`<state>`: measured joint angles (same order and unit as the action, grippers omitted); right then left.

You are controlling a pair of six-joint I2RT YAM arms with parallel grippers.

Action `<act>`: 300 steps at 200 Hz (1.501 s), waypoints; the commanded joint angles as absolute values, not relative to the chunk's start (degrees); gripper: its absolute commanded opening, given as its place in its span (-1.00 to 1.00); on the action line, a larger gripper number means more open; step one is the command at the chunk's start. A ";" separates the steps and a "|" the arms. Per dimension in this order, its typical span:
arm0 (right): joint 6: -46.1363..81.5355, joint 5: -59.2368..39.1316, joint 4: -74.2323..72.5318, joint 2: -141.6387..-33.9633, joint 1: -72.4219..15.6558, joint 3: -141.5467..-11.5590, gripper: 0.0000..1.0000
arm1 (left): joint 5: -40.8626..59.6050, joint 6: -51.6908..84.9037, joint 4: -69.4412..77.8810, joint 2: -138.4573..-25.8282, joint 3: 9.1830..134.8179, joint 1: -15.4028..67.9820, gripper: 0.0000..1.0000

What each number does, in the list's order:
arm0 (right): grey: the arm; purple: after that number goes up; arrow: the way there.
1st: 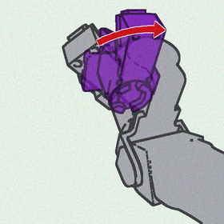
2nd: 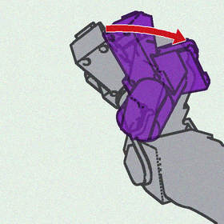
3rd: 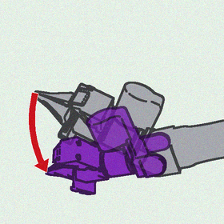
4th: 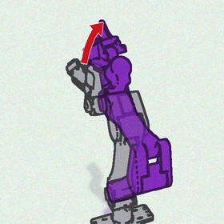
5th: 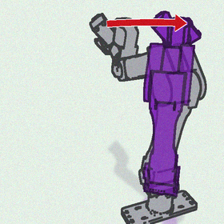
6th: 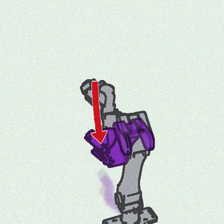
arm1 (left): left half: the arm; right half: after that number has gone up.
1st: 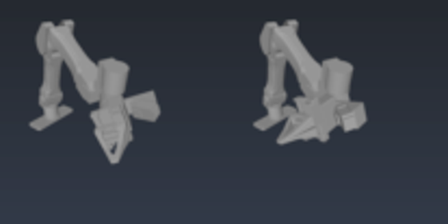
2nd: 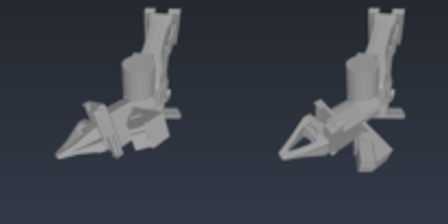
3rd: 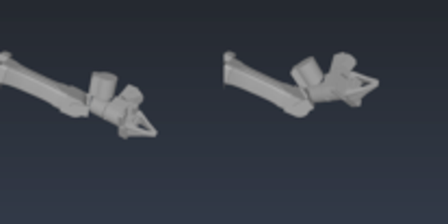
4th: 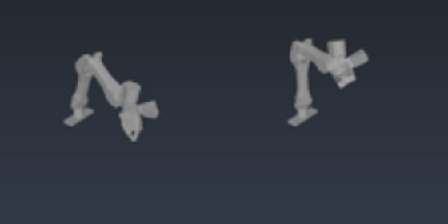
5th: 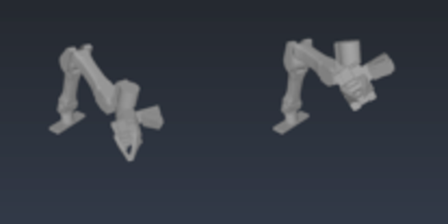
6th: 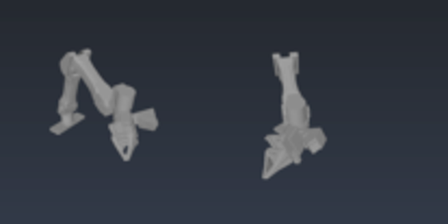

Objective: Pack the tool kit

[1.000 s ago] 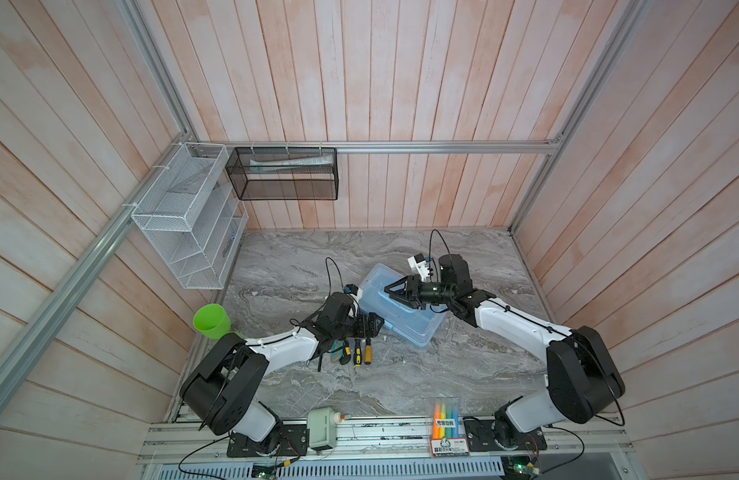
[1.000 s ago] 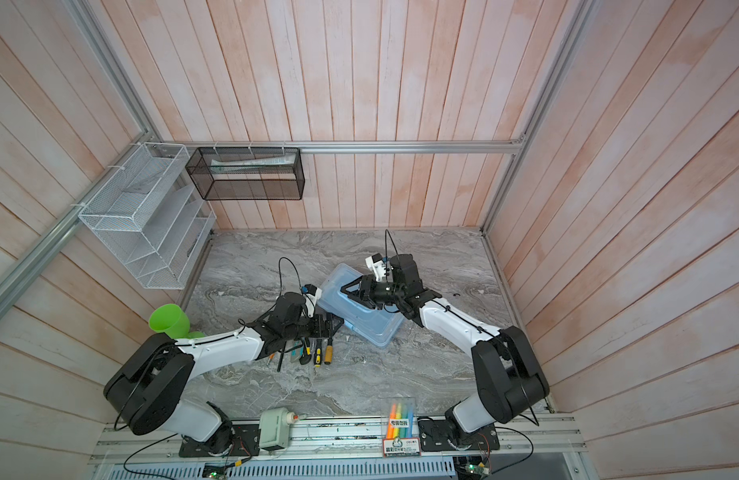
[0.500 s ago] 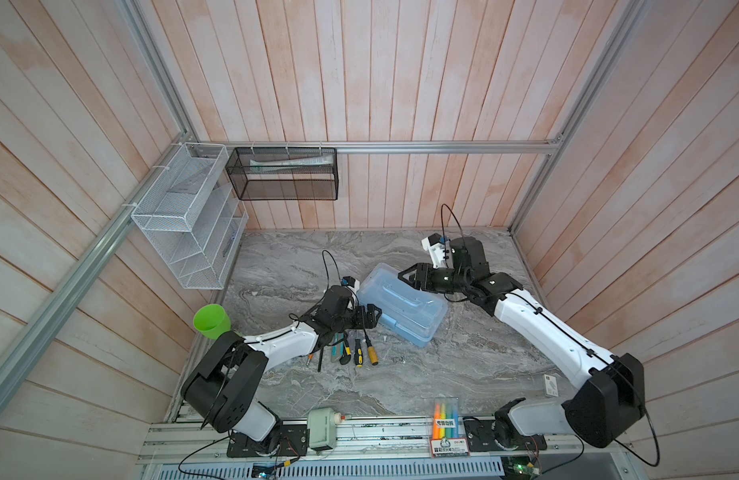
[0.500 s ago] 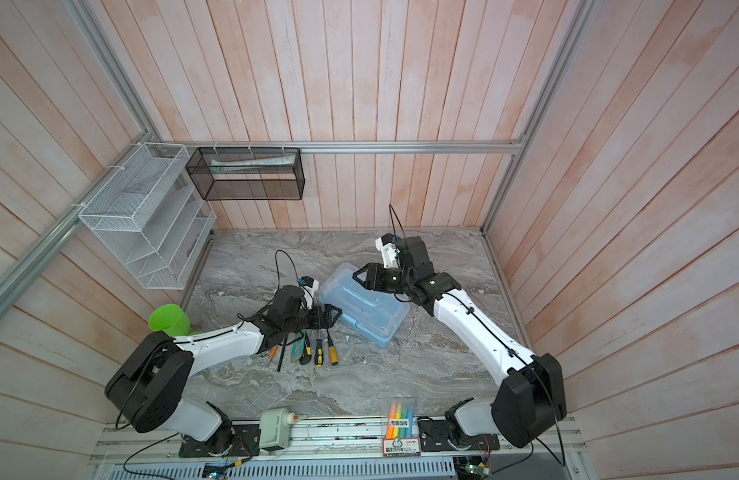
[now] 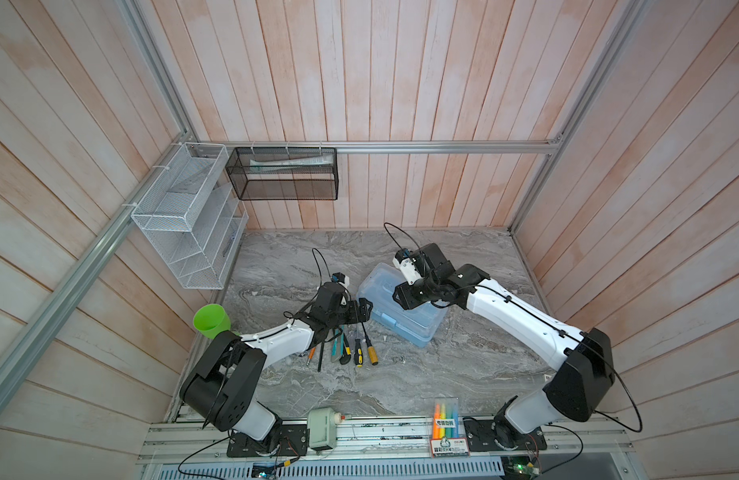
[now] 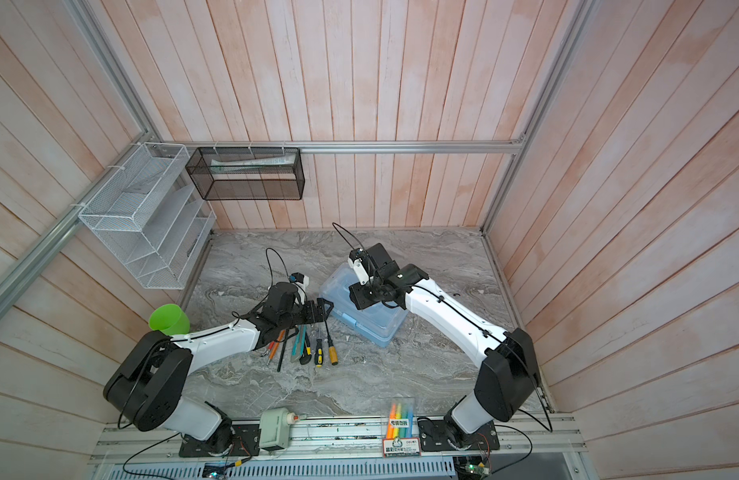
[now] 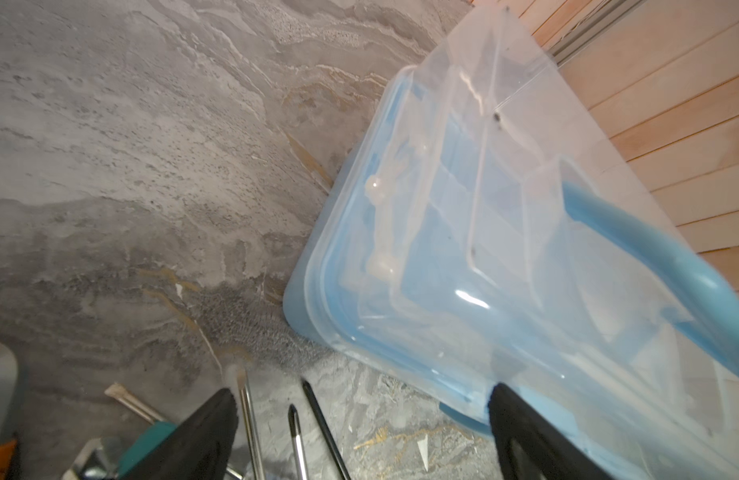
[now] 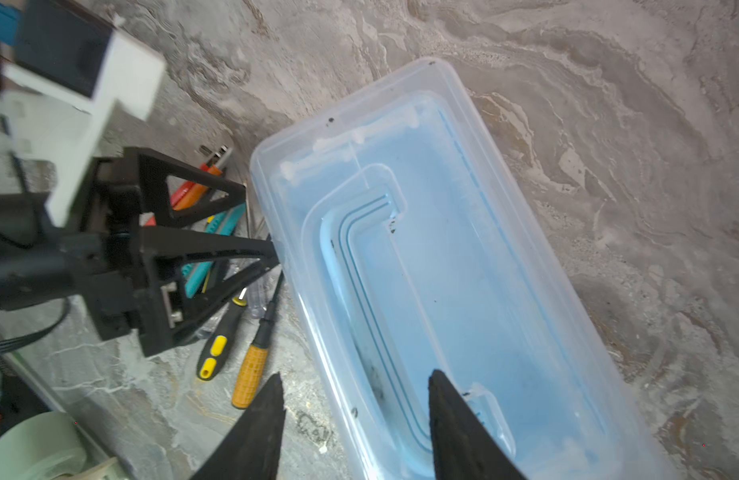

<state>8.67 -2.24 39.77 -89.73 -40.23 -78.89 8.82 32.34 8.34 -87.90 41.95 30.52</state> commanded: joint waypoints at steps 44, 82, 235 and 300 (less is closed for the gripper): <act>4.13 6.85 44.30 -94.62 -43.01 -82.97 -0.07 | 7.81 33.71 11.11 -88.23 42.52 30.15 0.93; 4.09 10.83 43.85 -96.73 -44.02 -83.04 -0.11 | 8.00 34.19 13.05 -89.49 42.63 29.97 0.93; 12.71 15.43 45.71 -96.47 -43.86 -82.70 -0.61 | 10.37 30.32 13.64 -96.14 50.05 29.67 0.93; 23.55 19.15 51.32 -94.63 -43.77 -81.44 -0.81 | 14.57 29.53 13.89 -100.92 56.10 29.71 0.93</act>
